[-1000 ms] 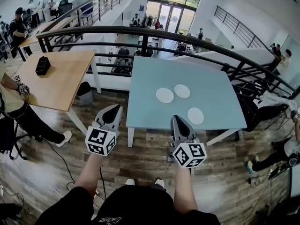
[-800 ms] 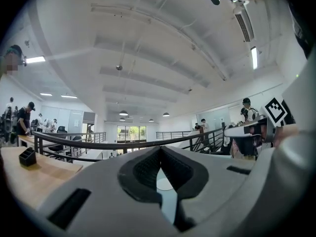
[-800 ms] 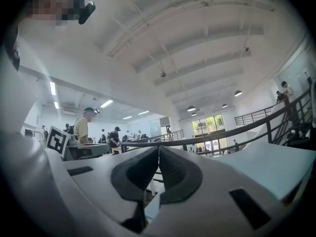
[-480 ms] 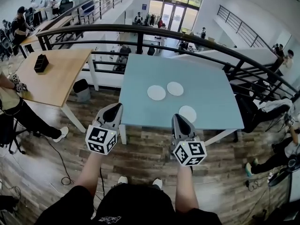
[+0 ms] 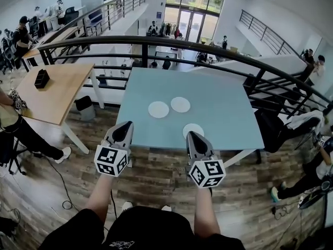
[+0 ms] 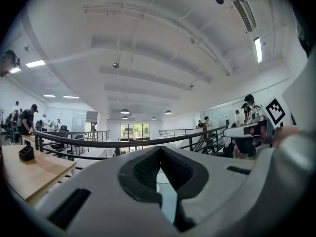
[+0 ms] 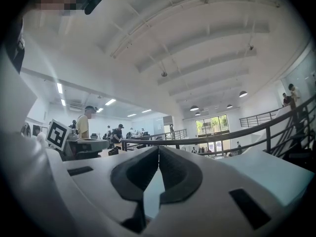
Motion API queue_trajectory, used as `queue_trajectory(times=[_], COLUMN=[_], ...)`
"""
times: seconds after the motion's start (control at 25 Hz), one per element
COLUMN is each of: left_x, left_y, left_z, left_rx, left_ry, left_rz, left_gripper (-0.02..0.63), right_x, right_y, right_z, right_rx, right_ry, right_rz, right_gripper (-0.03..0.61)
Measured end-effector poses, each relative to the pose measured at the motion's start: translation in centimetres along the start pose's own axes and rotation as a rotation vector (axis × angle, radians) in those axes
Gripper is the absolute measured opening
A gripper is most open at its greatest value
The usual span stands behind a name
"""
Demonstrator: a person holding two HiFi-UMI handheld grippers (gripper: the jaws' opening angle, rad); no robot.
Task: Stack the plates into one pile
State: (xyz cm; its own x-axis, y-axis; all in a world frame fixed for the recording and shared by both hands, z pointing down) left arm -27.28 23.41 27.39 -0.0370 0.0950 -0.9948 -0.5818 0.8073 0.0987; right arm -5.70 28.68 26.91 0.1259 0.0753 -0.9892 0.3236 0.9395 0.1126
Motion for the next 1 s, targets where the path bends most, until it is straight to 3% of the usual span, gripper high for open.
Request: queue_trajectory(times=[0.44,1.0], left_x=[-1.7,-3.0], left_y=[-5.1,-10.6], left_z=[10.0,13.2], left_rx=[0.011,-0.003], left_ry=[0.008,-0.007], left_rz=[-0.016,-0.060], left_gripper=[0.009,0.009], right_x=[0.2,-0.9], right_y=[5.5,5.3], right_z=[10.5,15.4], right_rx=[-0.004,0.007], right_ry=[-0.016,-0.085], right_rz=[-0.008,-0.021], right_gripper=[0.009,0.009])
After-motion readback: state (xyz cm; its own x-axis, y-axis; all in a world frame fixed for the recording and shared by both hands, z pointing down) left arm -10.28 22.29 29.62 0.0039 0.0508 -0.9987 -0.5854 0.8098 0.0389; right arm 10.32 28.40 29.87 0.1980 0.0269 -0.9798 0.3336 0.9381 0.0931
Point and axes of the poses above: the fingertips, and each gripper's own axes: y backward along the fingers, z to its right, x out of its top, the point moved 1 cm from there along y, backward along the fingers, and after that the axes turned 7 degrees about z, right-handed, at the moved point
